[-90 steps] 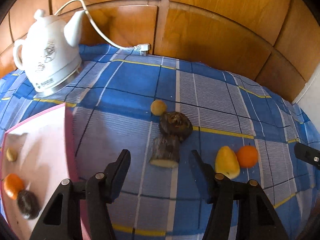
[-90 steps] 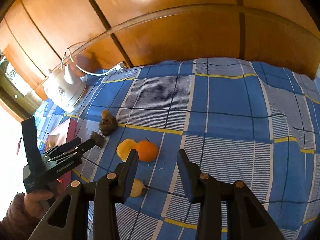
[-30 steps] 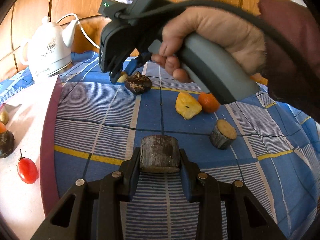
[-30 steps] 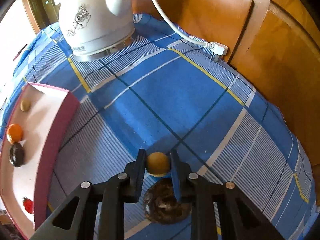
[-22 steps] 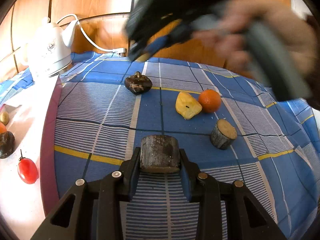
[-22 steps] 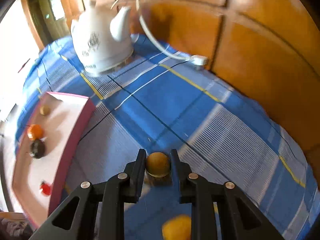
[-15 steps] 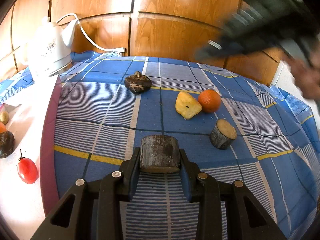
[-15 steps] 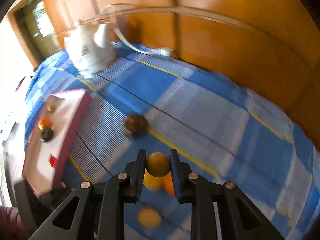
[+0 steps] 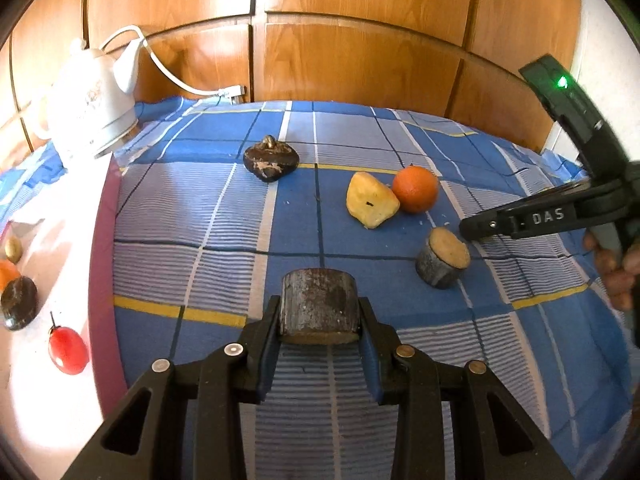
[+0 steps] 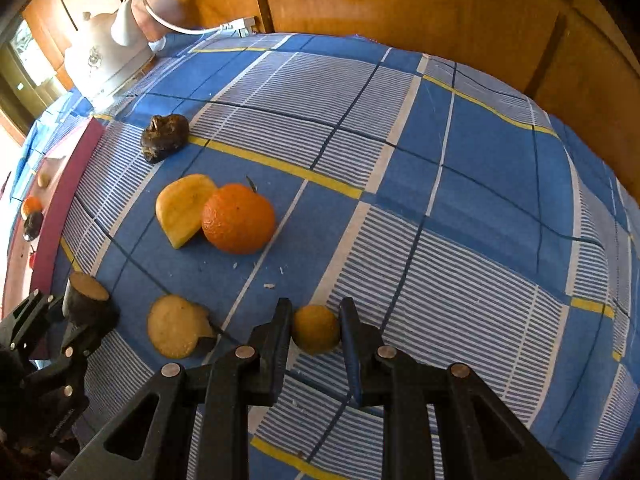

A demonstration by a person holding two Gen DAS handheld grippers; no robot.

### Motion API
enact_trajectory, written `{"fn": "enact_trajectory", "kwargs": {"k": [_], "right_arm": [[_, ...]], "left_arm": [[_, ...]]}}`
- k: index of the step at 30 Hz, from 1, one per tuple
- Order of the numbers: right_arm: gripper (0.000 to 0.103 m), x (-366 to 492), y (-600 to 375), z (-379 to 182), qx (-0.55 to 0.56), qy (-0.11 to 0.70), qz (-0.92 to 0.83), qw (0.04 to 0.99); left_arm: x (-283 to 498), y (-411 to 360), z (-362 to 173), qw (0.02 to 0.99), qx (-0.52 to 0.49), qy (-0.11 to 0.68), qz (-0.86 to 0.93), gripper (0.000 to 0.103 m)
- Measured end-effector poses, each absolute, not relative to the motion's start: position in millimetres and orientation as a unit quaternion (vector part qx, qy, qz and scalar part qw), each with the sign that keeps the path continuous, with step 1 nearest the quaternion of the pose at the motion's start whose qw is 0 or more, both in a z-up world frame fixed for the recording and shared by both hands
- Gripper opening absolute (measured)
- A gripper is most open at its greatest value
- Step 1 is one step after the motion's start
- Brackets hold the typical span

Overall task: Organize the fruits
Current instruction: 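Carry the wood slice into the tray and open left tool while right tool holds tan fruit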

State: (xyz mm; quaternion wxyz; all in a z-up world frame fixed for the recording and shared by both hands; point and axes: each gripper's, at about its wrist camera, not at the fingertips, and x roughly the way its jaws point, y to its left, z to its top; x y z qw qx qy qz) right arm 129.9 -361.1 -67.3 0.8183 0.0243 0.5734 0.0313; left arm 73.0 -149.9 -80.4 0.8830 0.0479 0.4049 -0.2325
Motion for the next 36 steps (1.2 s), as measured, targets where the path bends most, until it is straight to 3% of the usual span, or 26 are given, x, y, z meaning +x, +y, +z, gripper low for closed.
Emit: {"fn": "enact_trajectory", "kwargs": {"k": [14, 28, 32, 36], "right_arm": [[0.024, 126, -376, -71, 0.039, 0.577, 0.04, 0.815], [0.024, 129, -369, -71, 0.023, 0.58, 0.038, 0.813], [0.024, 128, -369, -71, 0.023, 0.58, 0.038, 0.813], [0.024, 129, -369, -71, 0.022, 0.58, 0.038, 0.814]], "left_arm": [[87, -52, -5, 0.899, -0.084, 0.387, -0.189, 0.035], [176, 28, -30, 0.895, -0.105, 0.426, -0.074, 0.036], [176, 33, -30, 0.9, -0.103, 0.418, -0.062, 0.052], [165, 31, -29, 0.902, -0.092, 0.42, -0.045, 0.051]]}}
